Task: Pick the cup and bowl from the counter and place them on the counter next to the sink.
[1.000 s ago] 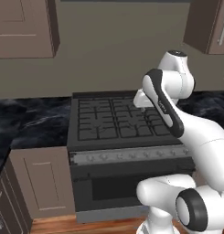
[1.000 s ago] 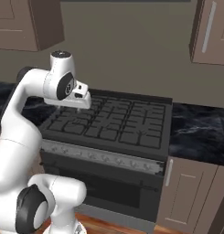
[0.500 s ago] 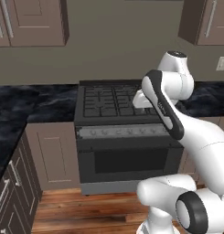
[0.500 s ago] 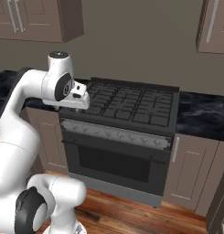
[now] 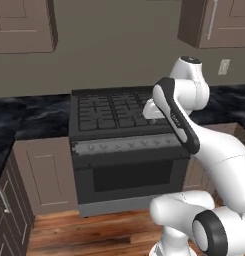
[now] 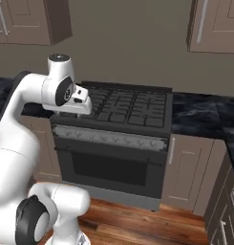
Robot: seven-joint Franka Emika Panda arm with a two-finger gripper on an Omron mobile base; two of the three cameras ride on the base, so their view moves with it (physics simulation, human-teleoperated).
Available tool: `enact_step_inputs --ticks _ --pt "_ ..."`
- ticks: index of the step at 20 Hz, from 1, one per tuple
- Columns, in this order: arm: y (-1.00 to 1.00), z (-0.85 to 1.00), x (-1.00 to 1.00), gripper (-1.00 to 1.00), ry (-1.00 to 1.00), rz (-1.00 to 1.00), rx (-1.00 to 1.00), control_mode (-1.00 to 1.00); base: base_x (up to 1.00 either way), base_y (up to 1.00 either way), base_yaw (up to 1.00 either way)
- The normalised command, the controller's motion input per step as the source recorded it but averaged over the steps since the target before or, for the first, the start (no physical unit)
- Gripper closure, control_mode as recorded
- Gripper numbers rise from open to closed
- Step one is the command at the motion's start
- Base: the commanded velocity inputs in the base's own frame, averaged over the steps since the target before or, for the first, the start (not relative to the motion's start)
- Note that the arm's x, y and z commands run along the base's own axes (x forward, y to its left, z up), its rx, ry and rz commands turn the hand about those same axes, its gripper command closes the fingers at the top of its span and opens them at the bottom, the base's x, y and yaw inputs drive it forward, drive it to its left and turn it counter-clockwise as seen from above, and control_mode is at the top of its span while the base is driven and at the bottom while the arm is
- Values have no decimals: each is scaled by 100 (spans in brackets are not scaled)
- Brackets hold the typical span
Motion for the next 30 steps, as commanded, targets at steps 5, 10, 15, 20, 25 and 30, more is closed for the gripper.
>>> enact_step_inputs --ticks 5,10,15,20,25,30 --pt "0 0 0 -100 0 0 0 100 22 0 -52" --pt "0 0 0 -100 0 0 0 100 32 15 -66" --pt "0 0 0 -100 0 0 0 100 28 32 -71" --pt "0 0 0 -100 0 0 0 100 51 51 -71" --pt "0 0 0 -100 0 0 0 100 78 64 -74" --pt "0 0 0 -100 0 0 0 100 86 64 -76"
